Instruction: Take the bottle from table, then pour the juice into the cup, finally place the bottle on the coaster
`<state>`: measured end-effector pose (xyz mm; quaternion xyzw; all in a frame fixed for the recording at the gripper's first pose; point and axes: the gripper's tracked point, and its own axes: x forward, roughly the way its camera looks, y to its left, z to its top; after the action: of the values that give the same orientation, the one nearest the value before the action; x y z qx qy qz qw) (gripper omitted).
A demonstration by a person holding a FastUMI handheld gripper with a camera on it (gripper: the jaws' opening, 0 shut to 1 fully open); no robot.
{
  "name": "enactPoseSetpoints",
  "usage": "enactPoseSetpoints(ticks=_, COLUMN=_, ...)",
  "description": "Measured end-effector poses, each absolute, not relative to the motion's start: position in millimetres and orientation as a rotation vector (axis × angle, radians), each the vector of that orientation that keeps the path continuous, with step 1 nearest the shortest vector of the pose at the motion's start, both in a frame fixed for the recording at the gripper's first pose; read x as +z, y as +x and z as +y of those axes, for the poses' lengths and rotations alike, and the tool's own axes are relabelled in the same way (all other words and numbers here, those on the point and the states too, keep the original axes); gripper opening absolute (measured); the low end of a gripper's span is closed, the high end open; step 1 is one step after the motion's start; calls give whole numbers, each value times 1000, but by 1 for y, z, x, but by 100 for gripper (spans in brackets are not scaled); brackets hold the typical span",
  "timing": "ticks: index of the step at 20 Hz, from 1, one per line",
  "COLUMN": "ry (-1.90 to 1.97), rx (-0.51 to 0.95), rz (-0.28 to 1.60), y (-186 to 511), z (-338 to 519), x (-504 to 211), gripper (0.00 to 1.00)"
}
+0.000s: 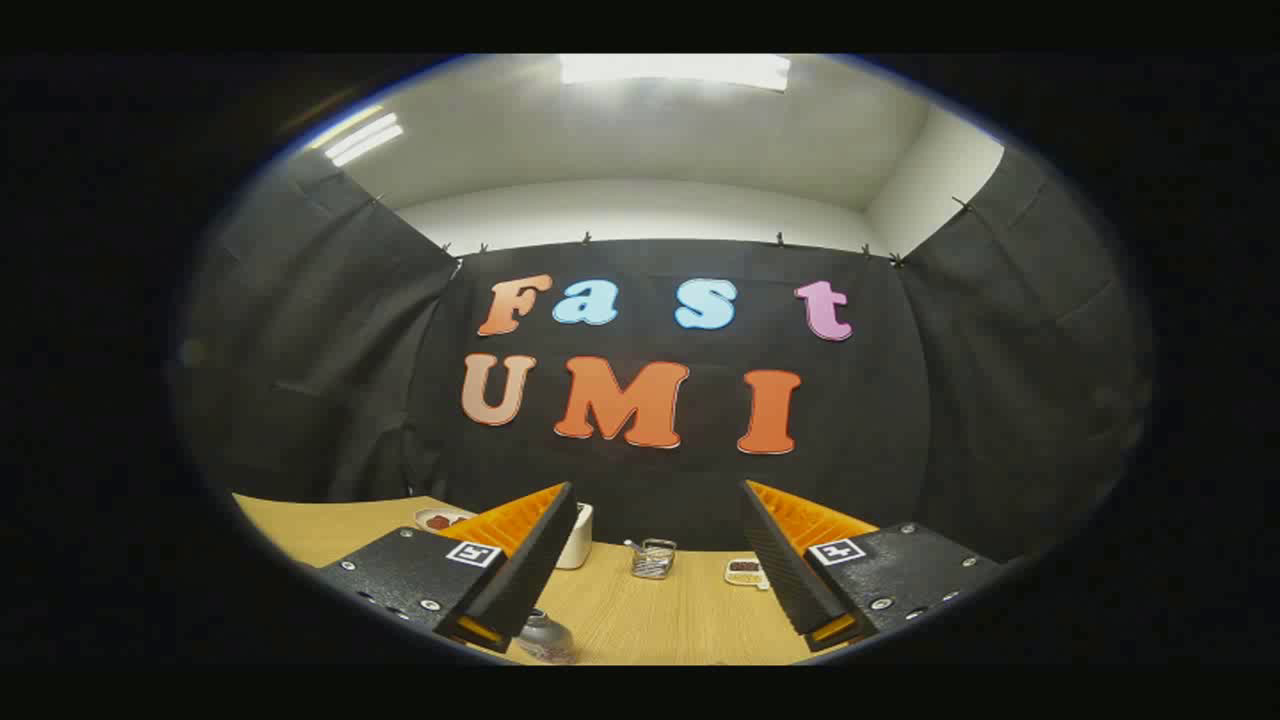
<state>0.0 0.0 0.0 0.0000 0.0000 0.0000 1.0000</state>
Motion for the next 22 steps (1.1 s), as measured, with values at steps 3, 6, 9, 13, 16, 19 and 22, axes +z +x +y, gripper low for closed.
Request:
enactPoseSetpoints(ticks=3, ry=-1, rx=7, rz=-5, y=0, z=4, x=3, gripper=96)
enactPoseSetpoints(ticks=6, ry=-5, rx=12, rz=-8, y=1, z=6, x=4, gripper=96)
enactPoseSetpoints(ticks=9, ry=-9, rx=14, rz=-9, y=1, z=9, x=3, gripper=96)
enactPoseSetpoints(ticks=13, ry=-9, rx=8, rz=-11, y=1, z=8, x=4, gripper=96)
enactPoseSetpoints(ticks=16, ry=-9, rx=7, rz=-8, y=1, z=8, x=4, gripper=96)
enactPoseSetpoints(ticks=19, ry=-6, rx=9, rz=-5, y=1, z=10, x=0, gripper=96)
enactPoseSetpoints(ticks=22, ry=1, rx=28, rz=-1, y=-1, z=17, x=-8, gripper=96)
